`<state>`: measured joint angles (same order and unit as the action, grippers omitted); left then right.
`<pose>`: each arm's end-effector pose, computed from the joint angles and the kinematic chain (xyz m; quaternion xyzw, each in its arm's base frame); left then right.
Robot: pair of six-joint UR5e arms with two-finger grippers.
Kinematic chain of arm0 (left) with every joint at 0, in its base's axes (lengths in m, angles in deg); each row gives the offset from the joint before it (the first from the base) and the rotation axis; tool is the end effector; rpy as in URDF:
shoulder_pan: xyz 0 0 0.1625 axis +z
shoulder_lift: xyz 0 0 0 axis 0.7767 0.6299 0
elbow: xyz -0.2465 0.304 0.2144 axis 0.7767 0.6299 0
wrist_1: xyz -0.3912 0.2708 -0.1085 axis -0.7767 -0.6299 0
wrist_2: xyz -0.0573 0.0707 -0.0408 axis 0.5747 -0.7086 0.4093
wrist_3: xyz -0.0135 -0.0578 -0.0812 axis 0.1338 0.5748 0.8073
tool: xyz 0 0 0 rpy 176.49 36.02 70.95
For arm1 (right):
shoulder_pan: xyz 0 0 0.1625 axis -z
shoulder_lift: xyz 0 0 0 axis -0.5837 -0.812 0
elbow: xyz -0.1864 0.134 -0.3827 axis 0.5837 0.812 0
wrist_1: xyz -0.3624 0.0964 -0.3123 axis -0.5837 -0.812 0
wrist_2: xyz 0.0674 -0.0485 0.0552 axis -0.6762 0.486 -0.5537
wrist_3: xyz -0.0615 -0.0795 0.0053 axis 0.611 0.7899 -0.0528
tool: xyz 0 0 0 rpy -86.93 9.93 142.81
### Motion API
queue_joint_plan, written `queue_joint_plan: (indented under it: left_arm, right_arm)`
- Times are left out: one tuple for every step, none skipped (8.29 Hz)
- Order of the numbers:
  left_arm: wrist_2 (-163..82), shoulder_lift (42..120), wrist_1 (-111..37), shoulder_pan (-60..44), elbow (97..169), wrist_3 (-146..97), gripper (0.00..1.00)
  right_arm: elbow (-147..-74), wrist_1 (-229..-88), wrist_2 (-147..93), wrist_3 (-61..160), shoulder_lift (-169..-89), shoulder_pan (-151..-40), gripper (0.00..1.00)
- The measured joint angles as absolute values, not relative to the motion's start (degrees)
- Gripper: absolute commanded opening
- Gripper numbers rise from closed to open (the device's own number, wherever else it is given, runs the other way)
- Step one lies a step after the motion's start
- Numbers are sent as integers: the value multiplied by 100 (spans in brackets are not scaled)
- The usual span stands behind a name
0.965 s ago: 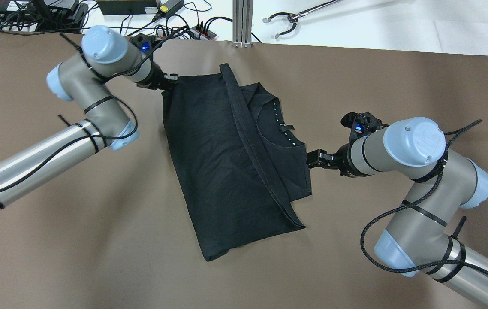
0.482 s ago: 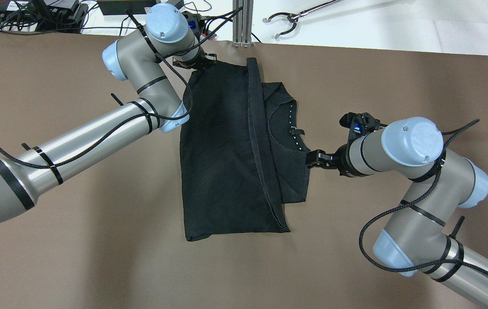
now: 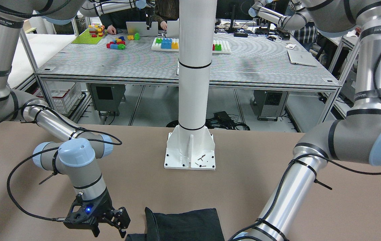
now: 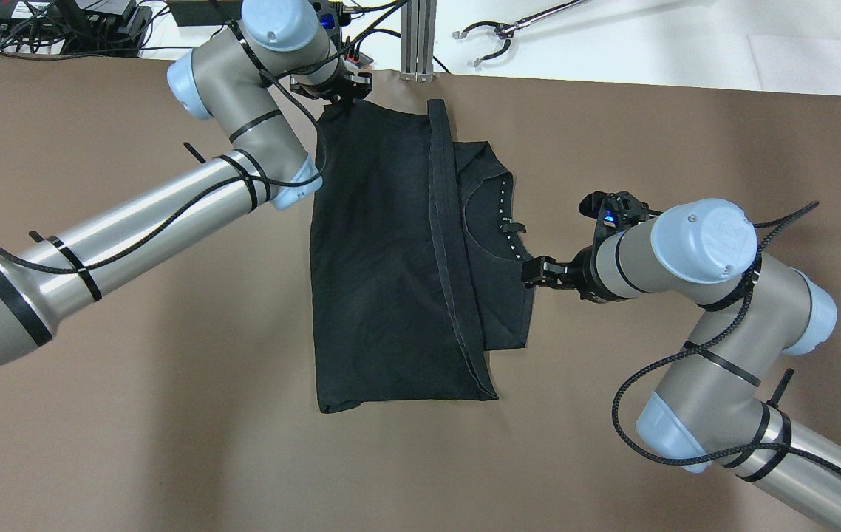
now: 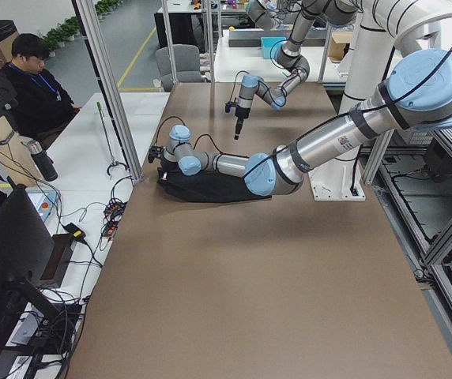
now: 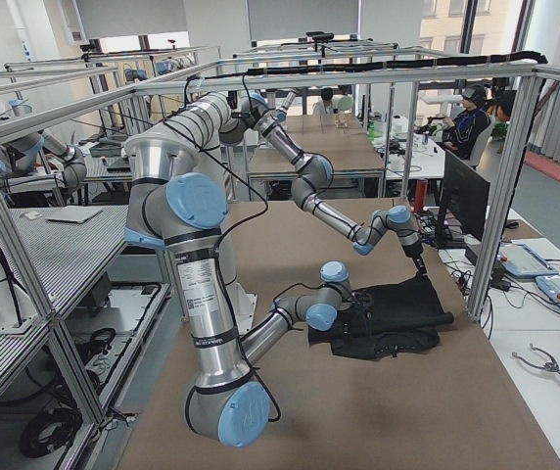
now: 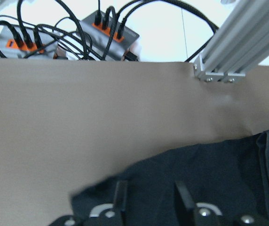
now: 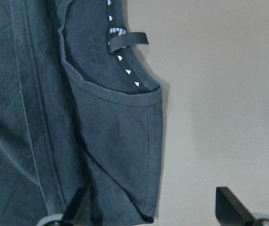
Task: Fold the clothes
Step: 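Grasp the shirt's side with the left gripper and fold it over toward the right gripper, then release the left gripper and lift it away while the right gripper presses the fold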
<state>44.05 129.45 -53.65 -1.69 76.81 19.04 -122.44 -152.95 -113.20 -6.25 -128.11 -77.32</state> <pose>0.5279 -0.8648 0.1956 0.2185 0.4267 -0.0928 0.8727 -0.4378 -0.5220 0.2759 0.0932 -0.4702 0.1059 0.8712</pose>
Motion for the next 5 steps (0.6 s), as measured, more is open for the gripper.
queue_joint_plan:
  left_arm:
    - [4937,12867,-5349,-465,7851,1899,95]
    - [5560,12619,-5337,-771,8178,1896,95]
    - [5949,12236,-5332,-937,8648,1895,95]
    - [6129,11839,-5333,-983,9113,1893,95]
    - [6191,11566,-5333,-985,9417,1892,95]
  right_arm:
    - [-12120,-15316,-11317,-619,-12639,-7730,94]
    - [-11851,-15337,-11316,-592,-12350,-7729,94]
    - [-11465,-15352,-11315,-484,-11997,-7724,94]
    - [-11018,-15363,-11304,-306,-11630,-7721,94]
    - [-10571,-15382,-11236,-180,-11268,-7714,94]
